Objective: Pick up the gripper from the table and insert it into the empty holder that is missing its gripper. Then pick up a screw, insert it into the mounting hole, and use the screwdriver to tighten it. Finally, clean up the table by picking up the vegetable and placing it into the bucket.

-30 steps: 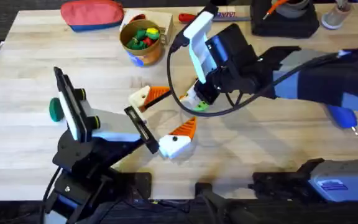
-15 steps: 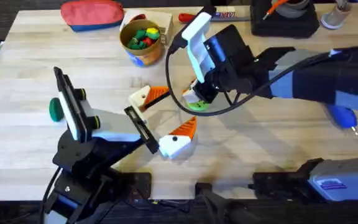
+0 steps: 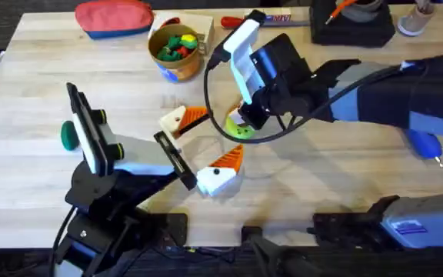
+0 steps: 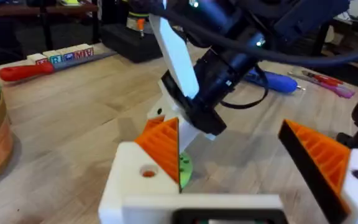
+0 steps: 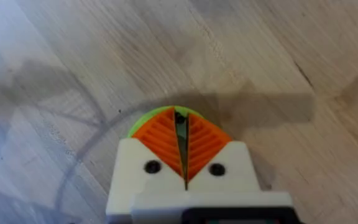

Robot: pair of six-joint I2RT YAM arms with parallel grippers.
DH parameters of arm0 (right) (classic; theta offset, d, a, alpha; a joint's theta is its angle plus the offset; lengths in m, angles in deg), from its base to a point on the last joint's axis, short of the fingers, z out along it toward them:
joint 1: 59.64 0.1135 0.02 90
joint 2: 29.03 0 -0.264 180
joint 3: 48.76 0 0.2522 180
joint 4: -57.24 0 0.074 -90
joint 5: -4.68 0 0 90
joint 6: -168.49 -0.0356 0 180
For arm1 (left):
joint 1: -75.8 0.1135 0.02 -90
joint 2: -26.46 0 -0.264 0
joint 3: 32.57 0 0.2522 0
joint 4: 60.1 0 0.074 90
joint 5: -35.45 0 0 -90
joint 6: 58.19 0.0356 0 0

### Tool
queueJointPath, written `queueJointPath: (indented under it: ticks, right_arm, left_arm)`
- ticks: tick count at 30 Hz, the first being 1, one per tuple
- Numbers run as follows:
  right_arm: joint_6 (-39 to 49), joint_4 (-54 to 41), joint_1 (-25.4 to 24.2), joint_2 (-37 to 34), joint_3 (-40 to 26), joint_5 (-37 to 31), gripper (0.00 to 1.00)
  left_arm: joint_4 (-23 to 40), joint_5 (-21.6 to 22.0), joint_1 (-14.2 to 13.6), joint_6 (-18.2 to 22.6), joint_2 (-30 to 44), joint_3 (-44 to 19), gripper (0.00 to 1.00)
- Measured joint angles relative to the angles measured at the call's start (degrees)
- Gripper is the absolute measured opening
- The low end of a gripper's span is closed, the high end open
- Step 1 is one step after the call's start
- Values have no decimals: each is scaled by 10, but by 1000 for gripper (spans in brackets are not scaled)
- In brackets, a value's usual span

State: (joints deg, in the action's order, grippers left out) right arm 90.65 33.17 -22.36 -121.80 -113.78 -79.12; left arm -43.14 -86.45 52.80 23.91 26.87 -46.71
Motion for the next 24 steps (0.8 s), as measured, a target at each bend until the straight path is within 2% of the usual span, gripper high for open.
queueJointPath:
  ticks: [5, 10, 17, 22, 23, 24]
  right_arm:
    - [1, -9, 0, 0, -2, 0, 3]
    - [9, -55, 0, 7, -21, -4, 3]
    - [30, -122, 0, 48, -68, -11, 3]
    - [40, -137, 0, 68, -83, -15, 3]
    - [39, -138, 0, 68, -83, -15, 64]
    - [41, -140, 0, 67, -83, -16, 222]
  left_arm:
    - [0, 0, 0, 0, 0, 0, 987]
    - [0, 0, 0, 0, 0, 0, 987]
    - [0, 0, 0, 0, 0, 0, 987]
    - [0, 0, 0, 0, 0, 0, 987]
    - [0, 0, 0, 0, 0, 0, 987]
    - [0, 0, 0, 0, 0, 0, 987]
